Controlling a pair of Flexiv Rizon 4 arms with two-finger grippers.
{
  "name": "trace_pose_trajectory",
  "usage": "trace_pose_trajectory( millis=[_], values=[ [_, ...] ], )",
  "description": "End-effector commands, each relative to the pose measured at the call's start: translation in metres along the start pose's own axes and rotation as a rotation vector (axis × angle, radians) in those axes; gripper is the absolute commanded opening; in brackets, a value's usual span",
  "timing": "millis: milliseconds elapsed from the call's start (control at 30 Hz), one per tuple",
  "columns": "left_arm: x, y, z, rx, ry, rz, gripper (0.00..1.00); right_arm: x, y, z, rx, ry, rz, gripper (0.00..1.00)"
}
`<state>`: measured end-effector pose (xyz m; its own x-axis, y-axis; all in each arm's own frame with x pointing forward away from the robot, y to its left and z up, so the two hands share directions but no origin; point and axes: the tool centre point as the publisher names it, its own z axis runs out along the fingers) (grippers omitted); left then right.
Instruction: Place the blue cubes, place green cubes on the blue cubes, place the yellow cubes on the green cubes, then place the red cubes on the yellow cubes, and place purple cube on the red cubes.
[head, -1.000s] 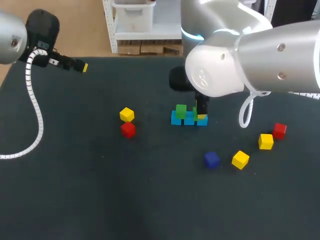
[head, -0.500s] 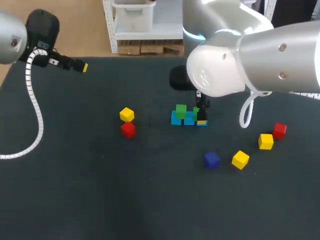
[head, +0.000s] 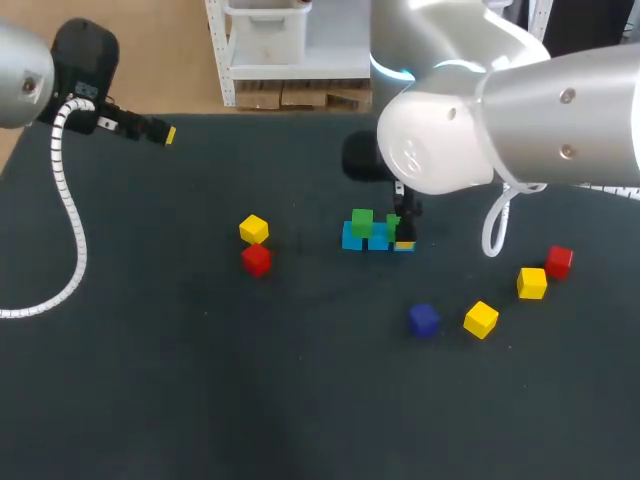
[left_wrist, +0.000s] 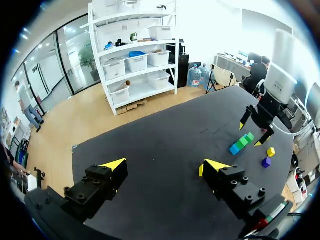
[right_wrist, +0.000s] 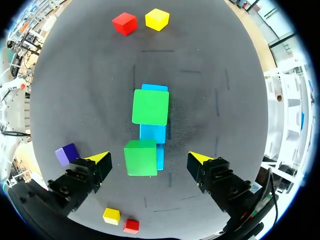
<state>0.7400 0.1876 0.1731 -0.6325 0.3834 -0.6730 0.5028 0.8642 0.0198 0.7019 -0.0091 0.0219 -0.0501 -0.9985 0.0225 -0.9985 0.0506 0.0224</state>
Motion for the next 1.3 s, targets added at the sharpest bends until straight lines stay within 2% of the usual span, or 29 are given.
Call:
trace_pose_trajectory(
  millis=[33,633,933,1033,1167,1300],
  values=[
    [0.0007,0.0016,0.0002,0.008,-0.004,0.002,1.0,0.0001,-0.0005,0.0023,-0.003,0.0,-0.003,1.0],
    [0.0007,0.0016,0.0002,0.008,-0.004,0.002,1.0,0.0004,-0.0052,0.0031,0.007,-0.01,0.009,1.0],
    [0.0007,0.0016,0.0002,0.008,-0.004,0.002,1.0,-0.0013,-0.0075,0.0024,0.021,-0.017,0.014,0.65],
    [0.0007,0.0016,0.0002,0.008,-0.004,0.002,1.0,-0.0016,-0.008,0.0023,0.022,-0.019,0.015,0.56],
    [0.0007,0.0016,0.0002,0.008,-0.004,0.002,1.0,-0.002,-0.0085,0.003,0.023,-0.02,0.016,0.51],
    [0.0007,0.0016,0.0002,0.008,-0.004,0.002,1.0,-0.0023,-0.0082,0.0032,0.021,-0.022,0.015,0.53]
  ],
)
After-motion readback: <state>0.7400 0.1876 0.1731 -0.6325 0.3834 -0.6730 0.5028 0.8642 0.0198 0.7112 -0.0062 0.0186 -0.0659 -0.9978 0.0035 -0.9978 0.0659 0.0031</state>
